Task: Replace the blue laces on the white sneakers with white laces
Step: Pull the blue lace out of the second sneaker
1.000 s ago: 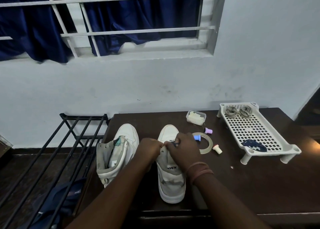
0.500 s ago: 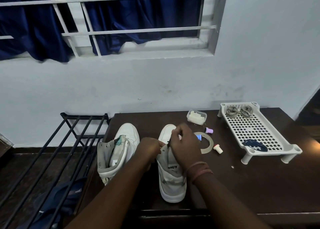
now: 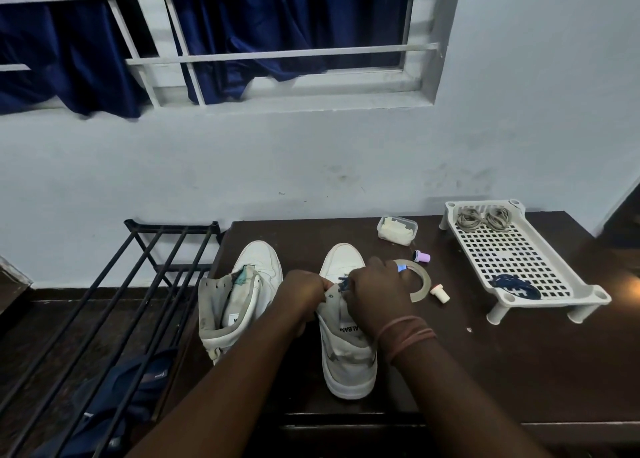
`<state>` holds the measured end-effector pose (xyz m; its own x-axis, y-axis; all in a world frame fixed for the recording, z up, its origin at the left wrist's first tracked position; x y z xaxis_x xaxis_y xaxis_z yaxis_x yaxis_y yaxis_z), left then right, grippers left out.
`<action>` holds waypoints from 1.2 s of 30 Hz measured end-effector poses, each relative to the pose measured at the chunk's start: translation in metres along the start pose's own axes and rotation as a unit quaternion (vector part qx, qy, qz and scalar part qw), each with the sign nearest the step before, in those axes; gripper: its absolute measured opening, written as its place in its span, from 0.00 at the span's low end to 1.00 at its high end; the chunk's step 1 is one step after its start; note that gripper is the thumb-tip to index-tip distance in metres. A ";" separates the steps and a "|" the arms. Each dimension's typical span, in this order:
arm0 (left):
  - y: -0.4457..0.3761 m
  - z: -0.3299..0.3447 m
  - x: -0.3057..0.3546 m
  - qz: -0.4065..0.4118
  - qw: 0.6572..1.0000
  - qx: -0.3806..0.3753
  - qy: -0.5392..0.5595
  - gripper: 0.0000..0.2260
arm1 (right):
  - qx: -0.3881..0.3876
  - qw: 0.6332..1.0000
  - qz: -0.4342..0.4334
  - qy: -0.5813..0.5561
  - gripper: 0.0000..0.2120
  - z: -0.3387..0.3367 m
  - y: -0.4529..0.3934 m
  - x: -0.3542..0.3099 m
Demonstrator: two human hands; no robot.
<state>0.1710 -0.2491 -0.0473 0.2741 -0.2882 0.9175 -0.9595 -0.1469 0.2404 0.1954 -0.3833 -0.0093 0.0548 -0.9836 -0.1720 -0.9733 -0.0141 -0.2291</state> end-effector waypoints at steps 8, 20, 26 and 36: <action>-0.001 -0.003 0.000 0.001 0.999 0.030 0.026 0.15 | -0.086 0.615 0.248 -0.743 0.11 -0.042 -0.021 0.028; 0.000 -0.002 0.000 -0.001 0.999 0.030 0.022 0.21 | -0.045 0.998 0.039 0.026 0.12 -0.006 0.002 0.003; 0.004 -0.004 0.004 0.002 0.998 0.052 0.028 0.21 | -0.047 0.764 0.208 -0.609 0.14 -0.045 -0.017 0.019; 0.004 -0.004 0.013 0.007 0.998 0.058 0.006 0.18 | -0.068 0.972 0.193 -0.114 0.19 -0.023 -0.008 0.030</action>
<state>0.1701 -0.2492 -0.0333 0.2590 -0.2807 0.9242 -0.9490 -0.2522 0.1893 0.1997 -0.4163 0.0091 -0.2882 -0.8546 -0.4320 -0.9505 0.3100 0.0208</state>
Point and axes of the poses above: each hand's wrist, its own y-axis away from the middle knuckle, its own z-axis out of the palm, x = y × z, the point moved 7 cm from there along -y, towards the middle knuckle, and after that the axes turned 13 degrees about z, right-handed, at the moved point
